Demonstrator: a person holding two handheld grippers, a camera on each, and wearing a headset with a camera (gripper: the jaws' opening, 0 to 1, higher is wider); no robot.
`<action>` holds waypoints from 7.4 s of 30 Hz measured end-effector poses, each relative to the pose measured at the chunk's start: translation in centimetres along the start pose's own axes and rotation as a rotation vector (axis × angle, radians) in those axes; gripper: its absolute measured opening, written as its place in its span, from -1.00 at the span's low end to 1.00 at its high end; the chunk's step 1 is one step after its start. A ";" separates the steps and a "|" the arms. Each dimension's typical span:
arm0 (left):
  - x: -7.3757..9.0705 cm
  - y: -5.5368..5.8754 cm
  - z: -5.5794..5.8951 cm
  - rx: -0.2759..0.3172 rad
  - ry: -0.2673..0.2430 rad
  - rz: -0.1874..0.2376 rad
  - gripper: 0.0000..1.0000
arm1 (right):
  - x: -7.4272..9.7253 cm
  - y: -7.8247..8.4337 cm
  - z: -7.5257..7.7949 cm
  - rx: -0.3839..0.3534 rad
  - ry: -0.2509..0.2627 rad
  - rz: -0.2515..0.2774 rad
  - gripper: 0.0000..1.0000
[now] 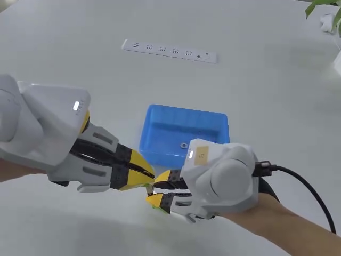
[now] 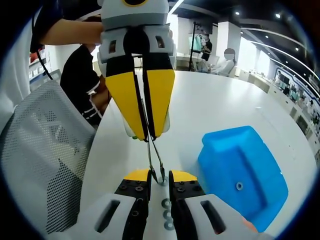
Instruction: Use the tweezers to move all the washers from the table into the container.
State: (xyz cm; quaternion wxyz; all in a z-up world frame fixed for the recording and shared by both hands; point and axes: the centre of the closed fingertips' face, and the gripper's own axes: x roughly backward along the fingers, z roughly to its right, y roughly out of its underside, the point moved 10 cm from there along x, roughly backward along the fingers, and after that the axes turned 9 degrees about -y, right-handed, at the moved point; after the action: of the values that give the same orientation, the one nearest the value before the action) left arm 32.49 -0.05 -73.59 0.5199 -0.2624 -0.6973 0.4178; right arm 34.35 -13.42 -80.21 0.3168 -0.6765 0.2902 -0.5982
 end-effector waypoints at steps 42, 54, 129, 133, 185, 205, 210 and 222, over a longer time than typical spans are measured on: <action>1.0 -1.9 0.0 -0.045 0.007 -0.015 -0.90 | 1.1 -0.9 -0.3 0.024 -0.029 0.007 -0.79; 2.1 -5.9 -0.9 -0.152 0.008 0.015 -0.90 | 4.7 -3.0 0.0 0.065 0.037 0.063 -0.80; -4.7 -3.0 -9.9 -0.059 0.017 -0.056 -0.89 | 3.0 0.9 9.4 -0.112 0.172 0.004 -0.77; -4.6 -3.2 -9.6 -0.066 0.016 -0.055 -0.89 | 3.2 0.9 9.3 -0.111 0.174 0.005 -0.76; 0.4 -5.2 0.6 -0.098 0.001 -0.060 -0.89 | 4.8 -1.5 -1.5 0.070 0.126 0.000 -0.67; -0.3 -3.1 2.0 -0.071 -0.012 -0.079 -0.89 | 3.0 0.1 -2.3 0.012 0.116 -0.009 -0.67; -0.8 -2.5 1.9 -0.066 -0.023 -0.073 -0.89 | 2.9 0.6 -2.0 -0.007 0.117 -0.015 -0.68; -1.5 -2.1 1.3 -0.065 -0.012 -0.106 -0.89 | 2.6 1.3 -1.4 -0.041 0.112 -0.014 -0.68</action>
State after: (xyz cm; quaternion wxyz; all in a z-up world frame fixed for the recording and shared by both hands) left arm 31.84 -2.68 -72.71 0.5283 -0.2393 -0.7266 0.3685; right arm 33.27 -16.36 -79.48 0.2819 -0.6505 0.3149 -0.6310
